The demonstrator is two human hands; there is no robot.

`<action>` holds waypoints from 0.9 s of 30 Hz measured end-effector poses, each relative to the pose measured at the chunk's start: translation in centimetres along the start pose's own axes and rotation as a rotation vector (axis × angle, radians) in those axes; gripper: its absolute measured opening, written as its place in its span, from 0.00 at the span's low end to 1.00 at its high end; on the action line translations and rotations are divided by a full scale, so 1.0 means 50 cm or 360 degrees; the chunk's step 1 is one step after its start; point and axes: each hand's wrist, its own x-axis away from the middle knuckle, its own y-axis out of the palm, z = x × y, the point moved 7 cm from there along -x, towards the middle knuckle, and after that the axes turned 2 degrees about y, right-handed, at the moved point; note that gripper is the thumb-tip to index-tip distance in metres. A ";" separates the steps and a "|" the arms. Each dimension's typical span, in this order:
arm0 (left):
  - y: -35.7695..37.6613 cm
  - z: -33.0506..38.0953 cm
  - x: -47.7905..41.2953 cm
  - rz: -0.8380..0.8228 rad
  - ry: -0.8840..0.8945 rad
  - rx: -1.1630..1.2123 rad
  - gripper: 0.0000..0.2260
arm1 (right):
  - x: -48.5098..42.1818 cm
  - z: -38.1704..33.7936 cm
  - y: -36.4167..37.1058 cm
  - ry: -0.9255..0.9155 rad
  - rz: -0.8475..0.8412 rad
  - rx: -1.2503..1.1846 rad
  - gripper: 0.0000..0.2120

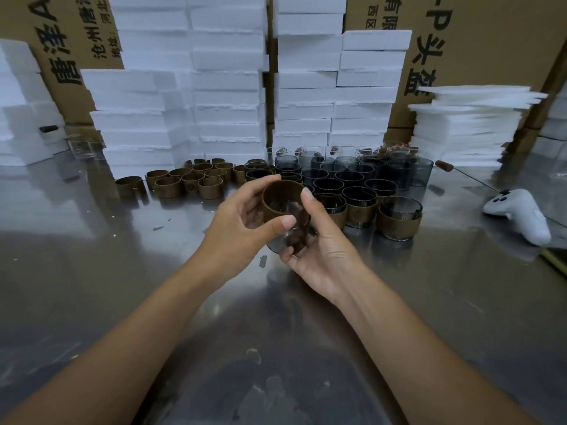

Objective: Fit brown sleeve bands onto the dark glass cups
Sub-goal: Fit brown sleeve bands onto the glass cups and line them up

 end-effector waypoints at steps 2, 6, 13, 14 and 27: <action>0.002 0.000 0.001 0.0004 0.0002 0.0029 0.22 | 0.002 -0.002 0.000 -0.0010 0.0015 -0.0020 0.20; -0.006 -0.013 -0.001 0.0075 -0.0086 0.0238 0.20 | 0.004 -0.004 0.003 -0.0034 0.0027 -0.0049 0.22; 0.008 -0.054 0.008 0.0004 -0.0519 0.0344 0.22 | 0.005 -0.011 0.003 -0.0071 0.0040 -0.0054 0.17; 0.012 -0.060 0.011 -0.0032 -0.0595 0.0350 0.22 | 0.005 -0.012 0.003 -0.0078 0.0044 -0.0056 0.17; 0.012 -0.056 0.013 0.0148 -0.0432 0.0355 0.13 | 0.006 -0.022 0.001 -0.0162 0.0026 0.0005 0.17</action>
